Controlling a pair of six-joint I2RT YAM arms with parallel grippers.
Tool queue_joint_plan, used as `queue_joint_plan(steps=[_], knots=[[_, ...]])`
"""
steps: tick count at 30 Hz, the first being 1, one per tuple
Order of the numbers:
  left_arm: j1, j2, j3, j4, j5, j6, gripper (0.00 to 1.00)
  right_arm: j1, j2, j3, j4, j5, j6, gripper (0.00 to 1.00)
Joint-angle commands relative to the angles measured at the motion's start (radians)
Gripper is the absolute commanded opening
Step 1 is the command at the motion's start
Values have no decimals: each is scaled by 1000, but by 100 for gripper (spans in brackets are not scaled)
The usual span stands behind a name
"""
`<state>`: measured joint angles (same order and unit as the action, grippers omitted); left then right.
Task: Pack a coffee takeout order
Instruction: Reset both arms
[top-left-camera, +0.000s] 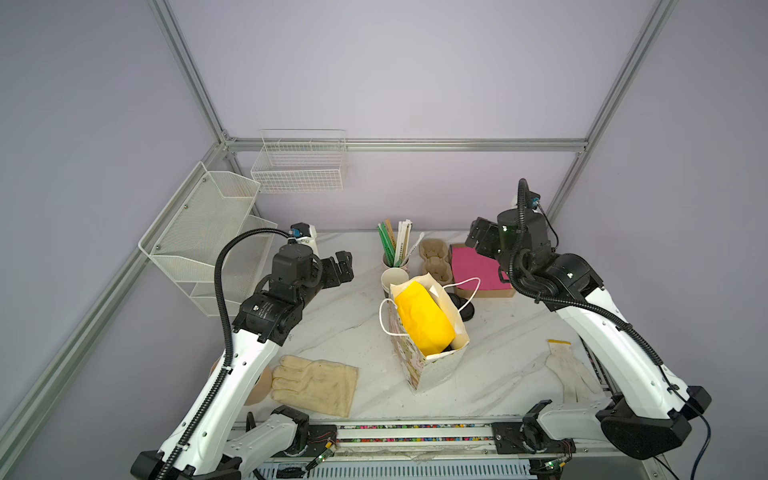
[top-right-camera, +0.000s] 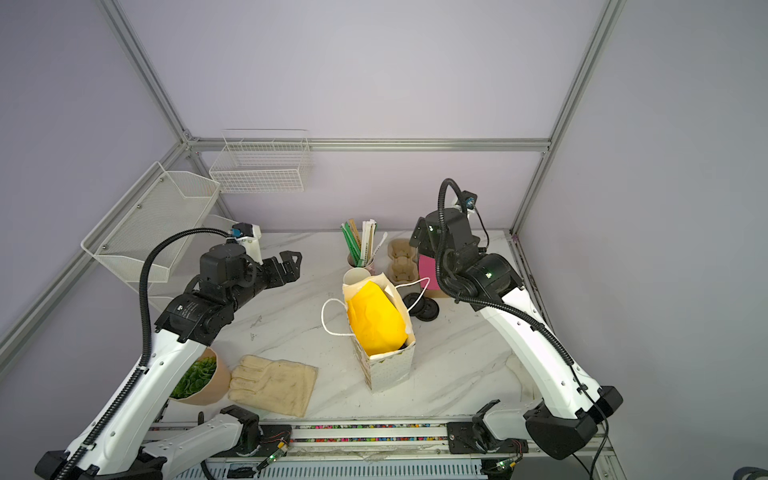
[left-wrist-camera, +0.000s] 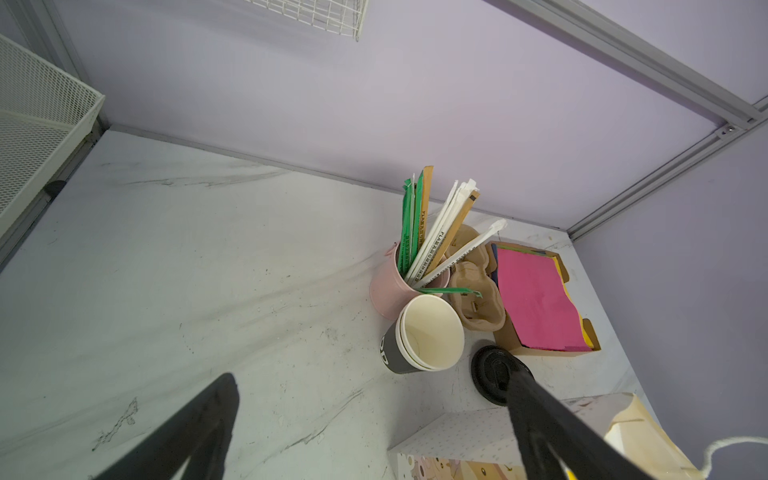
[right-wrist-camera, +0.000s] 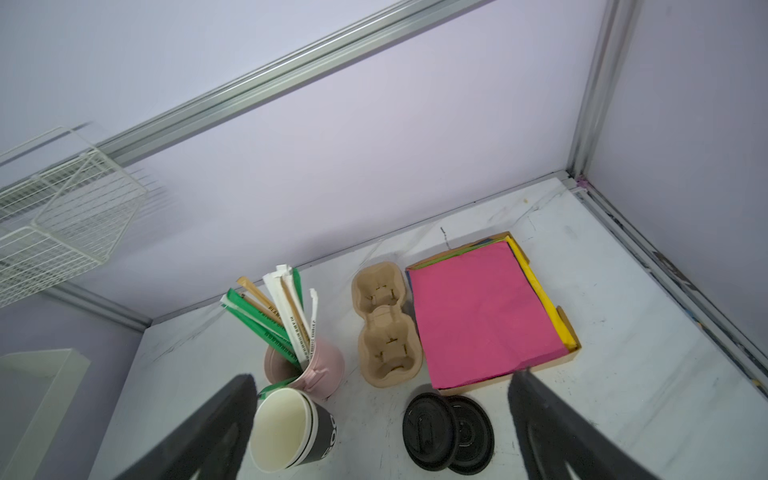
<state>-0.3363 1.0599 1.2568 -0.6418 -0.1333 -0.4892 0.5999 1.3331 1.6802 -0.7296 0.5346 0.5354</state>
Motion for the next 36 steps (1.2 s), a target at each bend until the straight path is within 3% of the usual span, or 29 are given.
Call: queue_joint_plan(steps=[1,5,11,16,22,31,36], knots=[[14,-27,-68,80,-26,0,100,-45,-6,-58,39,77,28,97],[20,-20,-111,109,-81,15,100,-96,-46,-177,170,124,31,97],[25,29,-141,125,-147,42,100,-150,-140,-501,579,171,-45,97],[29,42,-209,194,-196,57,100,-183,-85,-613,737,250,-105,97],[40,34,-345,358,-289,113,100,-198,35,-712,842,377,-67,97],[60,108,-401,453,-322,141,100,-247,126,-948,1383,278,-420,97],[88,138,-451,558,-363,163,100,-278,148,-1043,1586,205,-492,97]])
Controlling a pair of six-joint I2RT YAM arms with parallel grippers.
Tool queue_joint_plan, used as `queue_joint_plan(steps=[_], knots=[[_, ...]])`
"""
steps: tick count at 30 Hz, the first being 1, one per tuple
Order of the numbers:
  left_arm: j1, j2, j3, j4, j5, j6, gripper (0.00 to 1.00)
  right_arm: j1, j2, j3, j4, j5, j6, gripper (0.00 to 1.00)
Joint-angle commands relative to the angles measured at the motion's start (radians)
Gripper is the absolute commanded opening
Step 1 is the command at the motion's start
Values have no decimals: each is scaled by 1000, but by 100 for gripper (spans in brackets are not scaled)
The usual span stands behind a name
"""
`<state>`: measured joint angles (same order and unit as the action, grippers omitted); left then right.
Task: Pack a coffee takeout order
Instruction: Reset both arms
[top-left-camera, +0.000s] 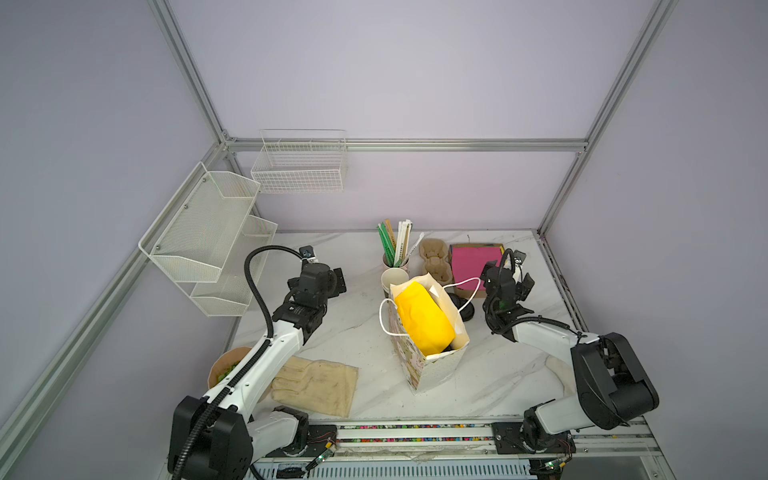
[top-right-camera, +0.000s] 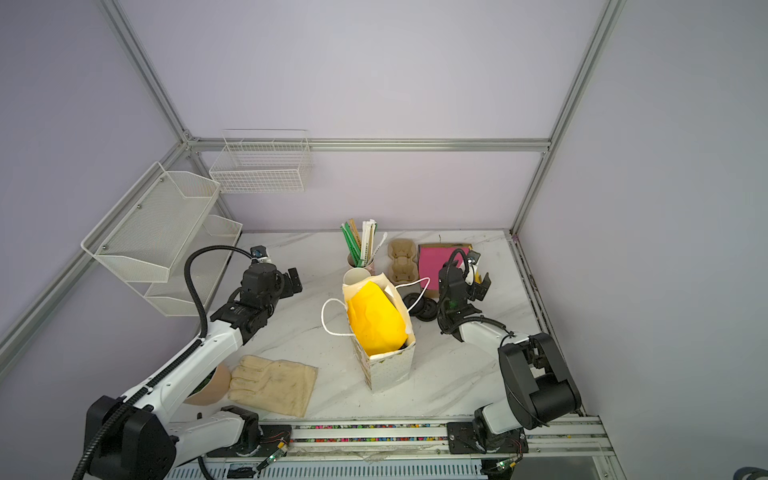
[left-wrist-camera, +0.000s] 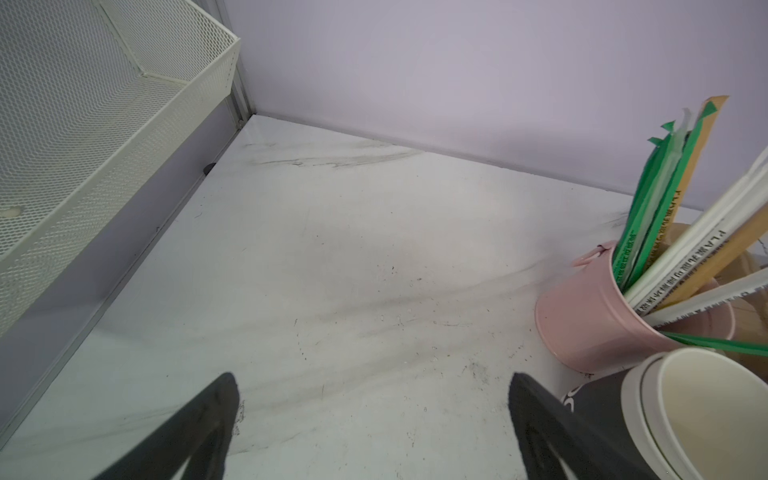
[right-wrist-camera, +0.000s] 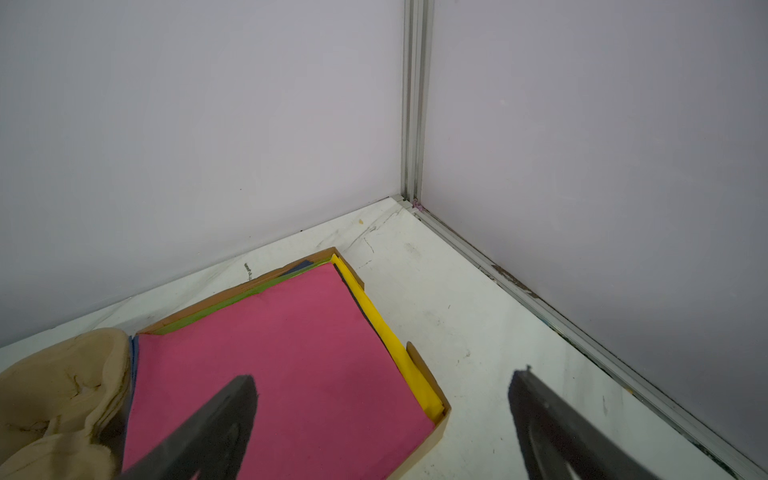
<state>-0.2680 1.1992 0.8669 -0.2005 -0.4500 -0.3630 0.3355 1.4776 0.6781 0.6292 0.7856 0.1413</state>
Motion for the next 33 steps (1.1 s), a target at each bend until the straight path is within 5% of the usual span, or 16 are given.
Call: queue_joint_plan(steps=[1,10,21,23,33], knots=[[29,5,-81,159,-52,66,100,-23,17,-57,260,-77,-113,97],[155,62,-153,277,-42,57,100,-59,152,-115,418,-206,-204,97],[265,116,-379,724,16,214,100,-165,342,-305,966,-351,-193,97],[271,154,-414,819,33,233,100,-168,305,-259,784,-369,-149,97],[268,368,-507,1177,133,307,100,-172,318,-237,778,-359,-162,97]])
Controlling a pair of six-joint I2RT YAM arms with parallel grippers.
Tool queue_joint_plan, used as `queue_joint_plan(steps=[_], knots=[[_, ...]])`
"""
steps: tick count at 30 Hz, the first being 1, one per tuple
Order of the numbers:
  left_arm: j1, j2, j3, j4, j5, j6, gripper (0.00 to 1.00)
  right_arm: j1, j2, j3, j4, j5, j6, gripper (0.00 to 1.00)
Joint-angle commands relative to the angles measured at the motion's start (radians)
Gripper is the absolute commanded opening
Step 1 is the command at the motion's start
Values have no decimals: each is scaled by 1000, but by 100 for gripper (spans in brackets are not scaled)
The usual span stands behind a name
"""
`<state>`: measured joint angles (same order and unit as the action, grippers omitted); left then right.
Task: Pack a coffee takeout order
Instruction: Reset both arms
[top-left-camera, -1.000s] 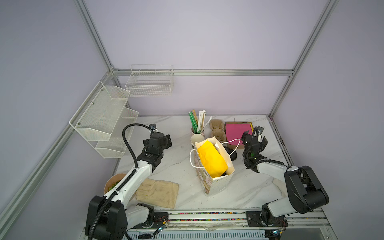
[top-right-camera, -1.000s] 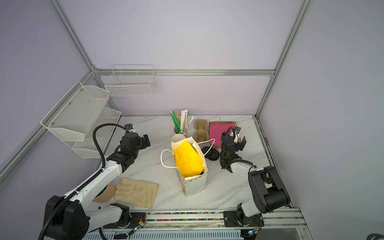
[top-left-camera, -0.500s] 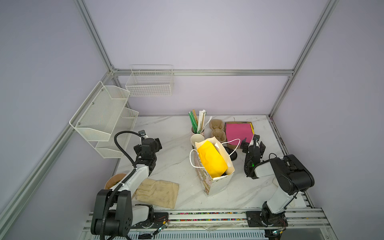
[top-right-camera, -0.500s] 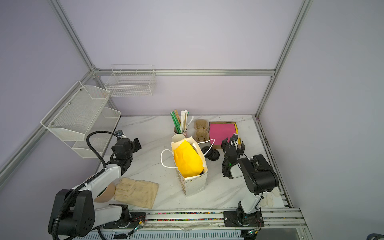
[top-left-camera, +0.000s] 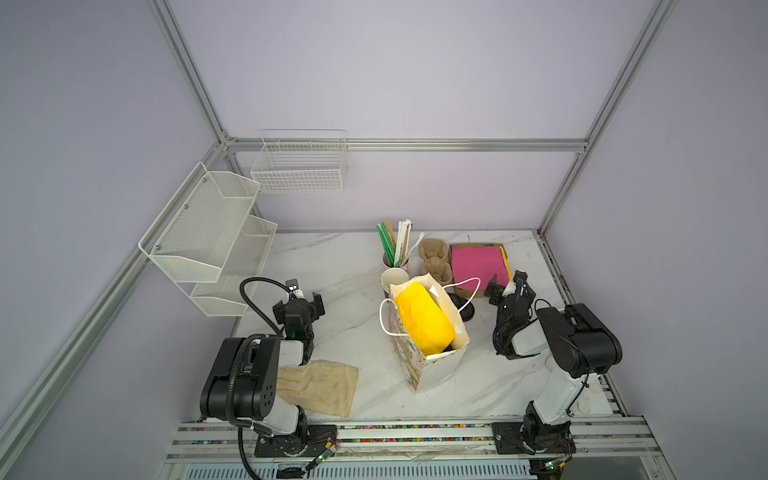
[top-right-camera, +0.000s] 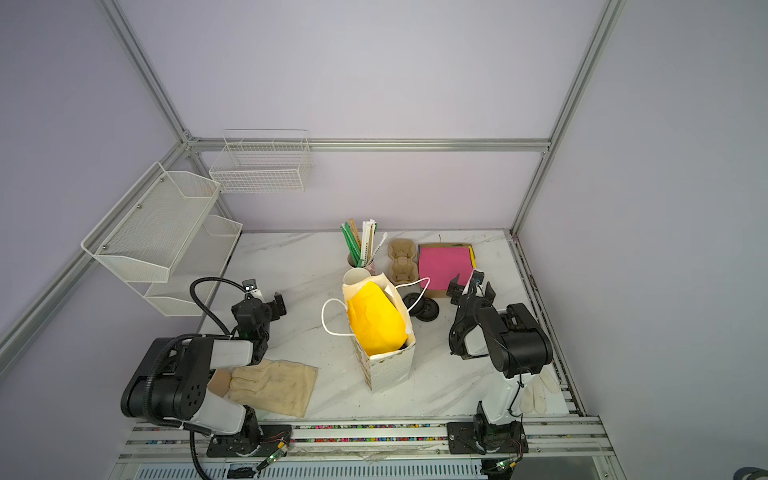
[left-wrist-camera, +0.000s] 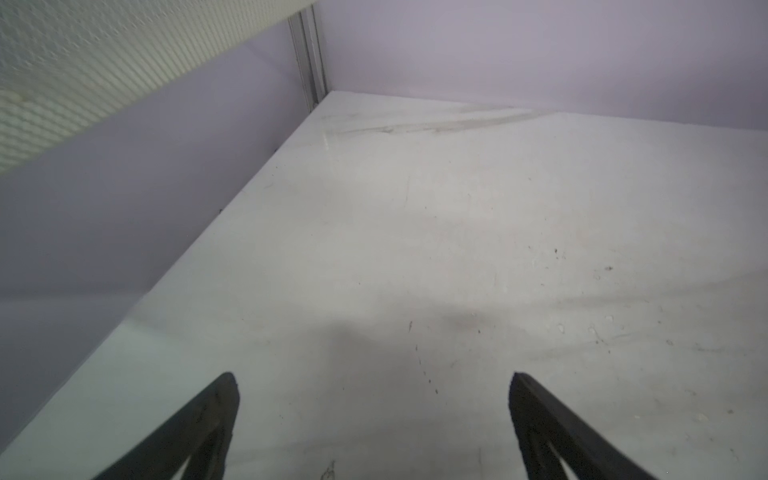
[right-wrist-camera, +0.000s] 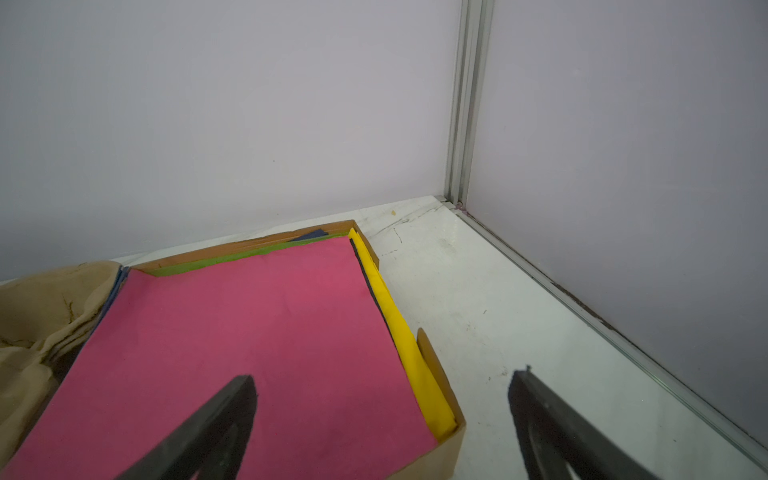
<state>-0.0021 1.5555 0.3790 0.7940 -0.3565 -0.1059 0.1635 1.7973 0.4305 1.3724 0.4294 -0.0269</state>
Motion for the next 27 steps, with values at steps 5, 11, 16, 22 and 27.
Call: queue_joint_plan(steps=[5,11,16,22,27], knots=[[1,15,-15,183,43,52,100,0,-2,10,33,-3,4,97],[-18,17,-12,184,11,68,100,0,-3,10,35,-3,3,97],[-19,17,-12,185,11,67,100,1,-2,11,35,-3,2,97],[-19,18,-14,184,10,68,100,1,-2,11,34,-4,3,97],[-19,17,-13,185,10,67,100,0,-1,11,33,-3,2,97]])
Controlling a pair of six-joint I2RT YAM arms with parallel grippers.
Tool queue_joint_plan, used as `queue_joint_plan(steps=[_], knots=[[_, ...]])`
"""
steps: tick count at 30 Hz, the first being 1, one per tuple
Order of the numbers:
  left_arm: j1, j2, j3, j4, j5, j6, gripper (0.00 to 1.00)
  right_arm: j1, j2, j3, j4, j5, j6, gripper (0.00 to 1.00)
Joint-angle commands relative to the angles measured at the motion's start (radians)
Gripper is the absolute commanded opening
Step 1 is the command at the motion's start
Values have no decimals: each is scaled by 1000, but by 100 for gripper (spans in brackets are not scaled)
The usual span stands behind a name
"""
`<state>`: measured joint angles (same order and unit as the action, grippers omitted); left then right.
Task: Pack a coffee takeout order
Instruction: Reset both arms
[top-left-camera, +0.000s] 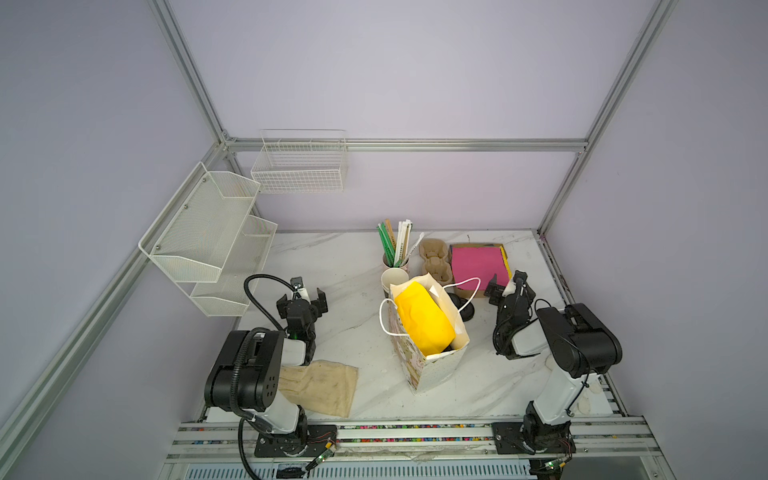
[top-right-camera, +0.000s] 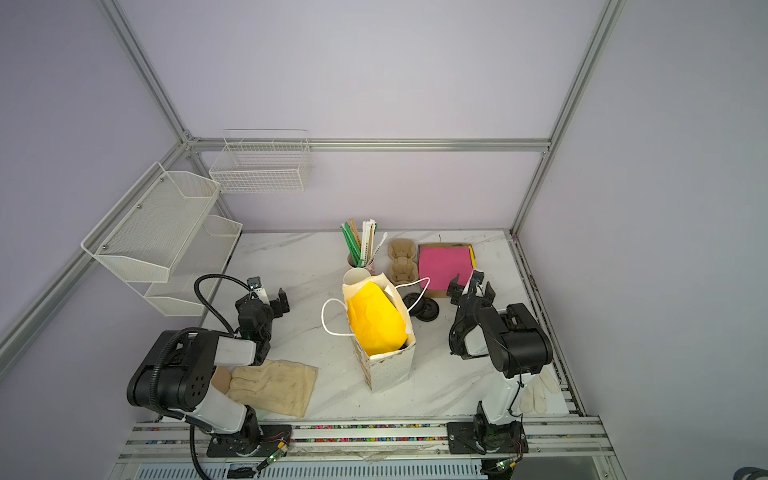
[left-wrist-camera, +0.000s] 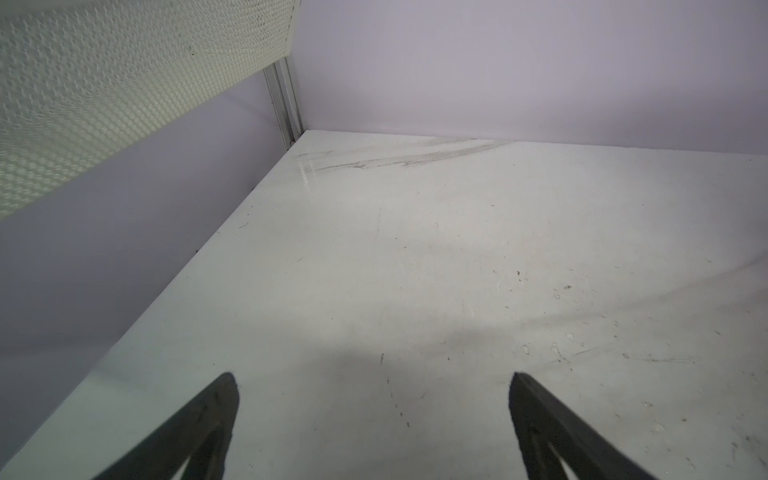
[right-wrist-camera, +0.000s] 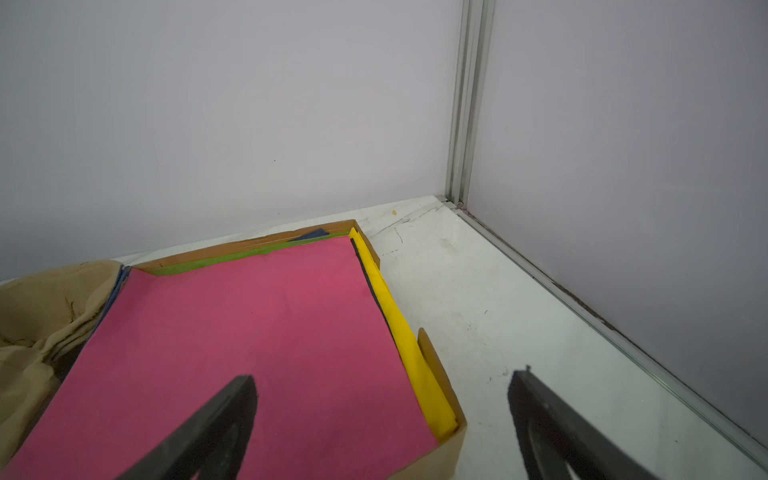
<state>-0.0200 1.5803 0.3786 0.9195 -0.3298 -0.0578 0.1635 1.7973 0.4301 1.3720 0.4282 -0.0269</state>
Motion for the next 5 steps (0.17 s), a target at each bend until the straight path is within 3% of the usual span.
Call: queue_joint_plan(steps=[1,5], knots=[[-1,-7,-13,59,-18,19,100,0,0,15,32,-2,1,97],[-1,-7,-13,59,-18,20,100,0,0,17,24,-3,6,97]])
